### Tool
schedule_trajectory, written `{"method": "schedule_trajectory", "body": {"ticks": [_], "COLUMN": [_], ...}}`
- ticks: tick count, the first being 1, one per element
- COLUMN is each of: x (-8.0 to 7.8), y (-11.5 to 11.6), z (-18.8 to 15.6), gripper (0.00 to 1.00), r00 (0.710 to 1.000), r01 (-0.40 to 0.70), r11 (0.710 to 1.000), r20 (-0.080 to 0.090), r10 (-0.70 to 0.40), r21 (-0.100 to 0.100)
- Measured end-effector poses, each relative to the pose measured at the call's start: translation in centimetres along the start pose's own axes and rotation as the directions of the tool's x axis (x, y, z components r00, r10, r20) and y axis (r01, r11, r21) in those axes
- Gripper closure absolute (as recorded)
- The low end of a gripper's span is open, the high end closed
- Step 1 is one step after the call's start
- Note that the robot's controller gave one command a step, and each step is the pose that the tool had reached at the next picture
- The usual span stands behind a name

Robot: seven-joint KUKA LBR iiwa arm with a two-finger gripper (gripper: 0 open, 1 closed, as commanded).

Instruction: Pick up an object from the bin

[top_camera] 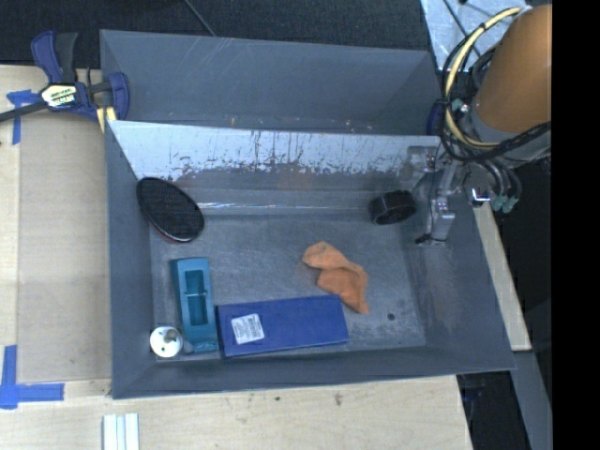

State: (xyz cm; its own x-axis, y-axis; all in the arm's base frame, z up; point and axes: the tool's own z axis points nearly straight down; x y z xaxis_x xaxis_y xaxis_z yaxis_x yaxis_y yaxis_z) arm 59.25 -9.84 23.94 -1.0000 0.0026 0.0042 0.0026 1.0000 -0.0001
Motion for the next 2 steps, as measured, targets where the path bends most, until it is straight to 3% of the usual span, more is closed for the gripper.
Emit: {"method": "schedule_trajectory", "body": {"ticks": [1,2], "x": [-0.1,-0.6], "y": [0.1,2.6], "z": [-0.5,4.5], "gripper": [0.0,0.0], "r00": [1.0,0.999], "r01": [0.002,-0.052], "r11": [1.0,0.999], "r20": [0.009,0.014], "r10": [-0.002,0.052], "r21": [0.001,0.001]}}
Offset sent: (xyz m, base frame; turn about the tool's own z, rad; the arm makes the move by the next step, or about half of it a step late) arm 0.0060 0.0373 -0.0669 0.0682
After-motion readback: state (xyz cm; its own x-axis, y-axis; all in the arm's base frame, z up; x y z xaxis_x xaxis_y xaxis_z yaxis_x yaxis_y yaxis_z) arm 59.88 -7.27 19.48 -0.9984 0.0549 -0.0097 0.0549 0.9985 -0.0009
